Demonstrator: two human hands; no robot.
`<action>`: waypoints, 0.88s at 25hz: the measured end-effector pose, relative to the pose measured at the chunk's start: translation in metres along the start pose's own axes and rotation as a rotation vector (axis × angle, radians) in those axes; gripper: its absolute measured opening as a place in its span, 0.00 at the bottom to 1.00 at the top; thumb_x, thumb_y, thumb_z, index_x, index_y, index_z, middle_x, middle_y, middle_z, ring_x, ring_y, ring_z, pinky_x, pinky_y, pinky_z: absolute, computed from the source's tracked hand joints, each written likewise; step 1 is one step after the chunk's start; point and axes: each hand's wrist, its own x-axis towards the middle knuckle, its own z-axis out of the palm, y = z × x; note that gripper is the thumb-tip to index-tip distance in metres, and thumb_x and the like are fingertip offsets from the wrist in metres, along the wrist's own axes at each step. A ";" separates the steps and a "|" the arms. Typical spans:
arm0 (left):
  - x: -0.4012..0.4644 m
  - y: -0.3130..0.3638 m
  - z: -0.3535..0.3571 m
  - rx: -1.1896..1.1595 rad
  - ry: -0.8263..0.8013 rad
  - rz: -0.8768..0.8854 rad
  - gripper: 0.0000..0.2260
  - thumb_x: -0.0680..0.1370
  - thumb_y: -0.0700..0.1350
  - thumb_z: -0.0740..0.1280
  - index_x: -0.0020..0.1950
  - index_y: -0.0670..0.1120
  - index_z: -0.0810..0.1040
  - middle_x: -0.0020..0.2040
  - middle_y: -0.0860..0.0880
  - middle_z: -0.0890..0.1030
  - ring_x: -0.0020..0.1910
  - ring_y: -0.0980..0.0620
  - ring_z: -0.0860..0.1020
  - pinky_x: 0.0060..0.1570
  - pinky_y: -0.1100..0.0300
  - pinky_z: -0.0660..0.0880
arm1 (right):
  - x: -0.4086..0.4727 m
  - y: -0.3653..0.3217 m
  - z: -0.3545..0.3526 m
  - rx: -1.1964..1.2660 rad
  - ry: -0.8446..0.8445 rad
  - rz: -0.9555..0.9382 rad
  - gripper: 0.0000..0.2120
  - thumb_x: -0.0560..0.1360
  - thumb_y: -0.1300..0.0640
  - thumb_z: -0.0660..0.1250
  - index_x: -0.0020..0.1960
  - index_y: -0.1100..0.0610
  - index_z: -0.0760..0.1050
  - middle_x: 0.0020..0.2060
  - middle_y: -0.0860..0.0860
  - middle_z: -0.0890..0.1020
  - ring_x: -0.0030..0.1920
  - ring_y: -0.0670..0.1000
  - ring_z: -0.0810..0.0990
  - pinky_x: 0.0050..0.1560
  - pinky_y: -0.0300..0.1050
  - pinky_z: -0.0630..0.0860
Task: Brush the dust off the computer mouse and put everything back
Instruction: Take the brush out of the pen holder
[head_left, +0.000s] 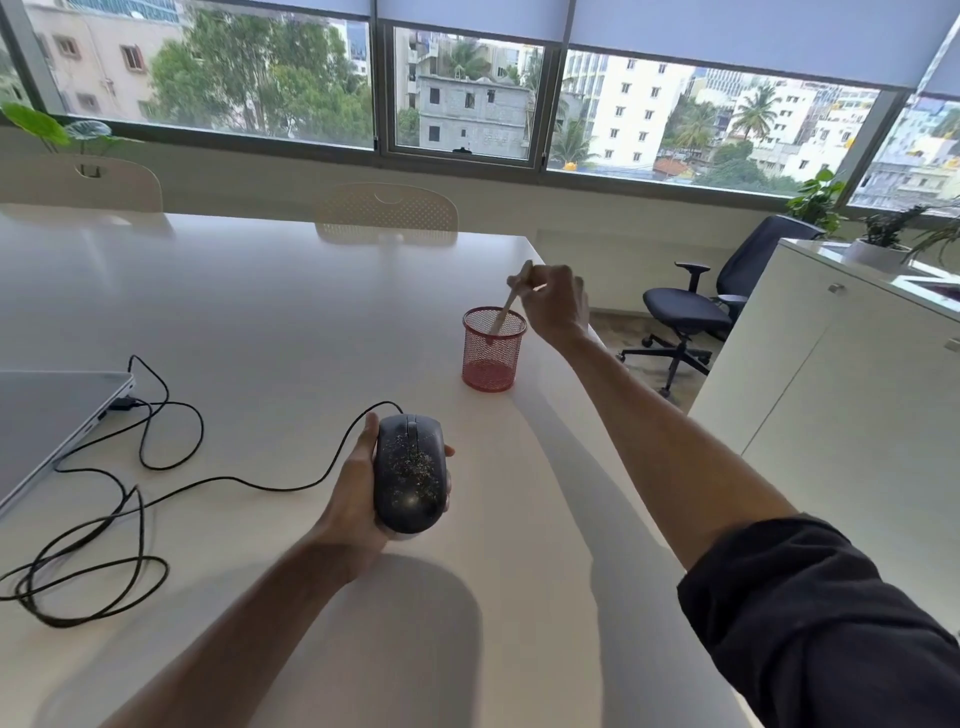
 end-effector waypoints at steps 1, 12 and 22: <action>-0.001 0.000 0.000 0.019 0.000 0.000 0.37 0.78 0.68 0.54 0.44 0.35 0.85 0.35 0.39 0.82 0.31 0.44 0.81 0.31 0.57 0.79 | -0.003 -0.002 -0.010 0.054 0.046 0.011 0.09 0.75 0.49 0.70 0.47 0.54 0.85 0.45 0.50 0.87 0.49 0.55 0.83 0.41 0.42 0.70; -0.029 -0.005 0.012 0.119 0.017 0.009 0.34 0.80 0.66 0.53 0.55 0.36 0.80 0.38 0.40 0.83 0.32 0.45 0.81 0.31 0.57 0.79 | -0.122 -0.024 -0.090 0.828 -0.156 0.178 0.04 0.84 0.58 0.60 0.51 0.58 0.71 0.38 0.50 0.87 0.36 0.48 0.87 0.33 0.37 0.77; -0.085 -0.028 0.020 0.005 -0.059 0.045 0.32 0.81 0.63 0.56 0.69 0.38 0.75 0.48 0.39 0.84 0.39 0.44 0.82 0.35 0.54 0.80 | -0.254 -0.060 -0.126 0.632 0.030 -0.145 0.03 0.82 0.56 0.64 0.50 0.52 0.75 0.37 0.42 0.86 0.39 0.47 0.86 0.40 0.37 0.81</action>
